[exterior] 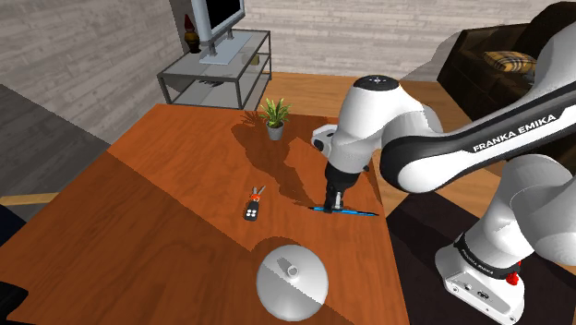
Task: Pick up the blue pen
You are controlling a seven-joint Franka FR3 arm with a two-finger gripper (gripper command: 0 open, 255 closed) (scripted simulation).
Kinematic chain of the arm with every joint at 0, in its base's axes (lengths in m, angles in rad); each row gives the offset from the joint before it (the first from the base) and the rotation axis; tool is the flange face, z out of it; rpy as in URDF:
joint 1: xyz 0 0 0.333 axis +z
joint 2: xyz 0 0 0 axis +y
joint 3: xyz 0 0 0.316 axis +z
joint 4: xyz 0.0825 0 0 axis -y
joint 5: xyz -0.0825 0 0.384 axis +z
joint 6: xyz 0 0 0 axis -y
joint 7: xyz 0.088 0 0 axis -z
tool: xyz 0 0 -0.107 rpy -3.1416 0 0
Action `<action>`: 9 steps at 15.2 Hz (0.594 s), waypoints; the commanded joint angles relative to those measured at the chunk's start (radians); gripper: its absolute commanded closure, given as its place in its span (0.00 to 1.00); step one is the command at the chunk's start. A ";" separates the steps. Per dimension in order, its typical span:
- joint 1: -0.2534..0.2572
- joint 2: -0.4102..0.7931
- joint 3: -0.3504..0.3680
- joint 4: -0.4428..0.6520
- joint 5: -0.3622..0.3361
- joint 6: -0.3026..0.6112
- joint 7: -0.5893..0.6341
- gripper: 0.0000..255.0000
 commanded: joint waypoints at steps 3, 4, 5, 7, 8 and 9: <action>0.000 -0.034 -0.004 0.030 -0.001 -0.064 0.001 1.00; 0.000 -0.042 -0.005 0.037 -0.002 -0.080 0.002 1.00; 0.000 -0.050 -0.007 0.045 -0.002 -0.096 0.002 1.00; 0.000 -0.065 -0.009 0.061 -0.003 -0.127 0.002 1.00; 0.000 -0.066 -0.009 0.062 -0.003 -0.129 0.003 1.00; 0.000 -0.066 -0.009 0.062 -0.003 -0.129 0.003 1.00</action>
